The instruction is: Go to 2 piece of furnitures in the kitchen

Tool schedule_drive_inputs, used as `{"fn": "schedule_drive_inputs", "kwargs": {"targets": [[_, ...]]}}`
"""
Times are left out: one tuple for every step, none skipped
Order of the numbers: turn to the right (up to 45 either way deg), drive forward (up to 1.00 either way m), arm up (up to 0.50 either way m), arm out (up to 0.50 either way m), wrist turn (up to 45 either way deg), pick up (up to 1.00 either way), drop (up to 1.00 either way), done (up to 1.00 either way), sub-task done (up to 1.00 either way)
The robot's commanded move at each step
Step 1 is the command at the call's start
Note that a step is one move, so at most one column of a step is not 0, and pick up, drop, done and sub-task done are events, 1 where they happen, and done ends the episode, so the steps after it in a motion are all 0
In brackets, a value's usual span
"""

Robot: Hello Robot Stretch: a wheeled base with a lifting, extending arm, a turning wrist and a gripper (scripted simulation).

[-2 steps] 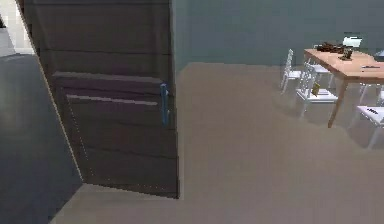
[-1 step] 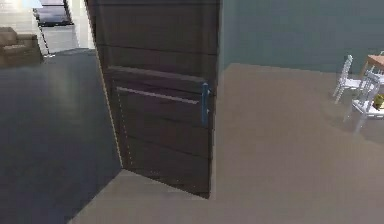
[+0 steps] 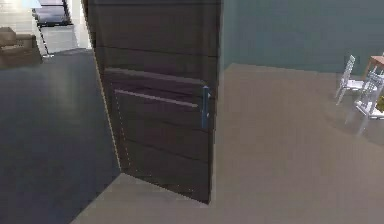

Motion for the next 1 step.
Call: {"fn": "schedule_drive_inputs", "kwargs": {"targets": [[-45.0, 0.00, 0.00, 0.00, 0.0, 0.00, 0.00, 0.00, 0.00]]}}
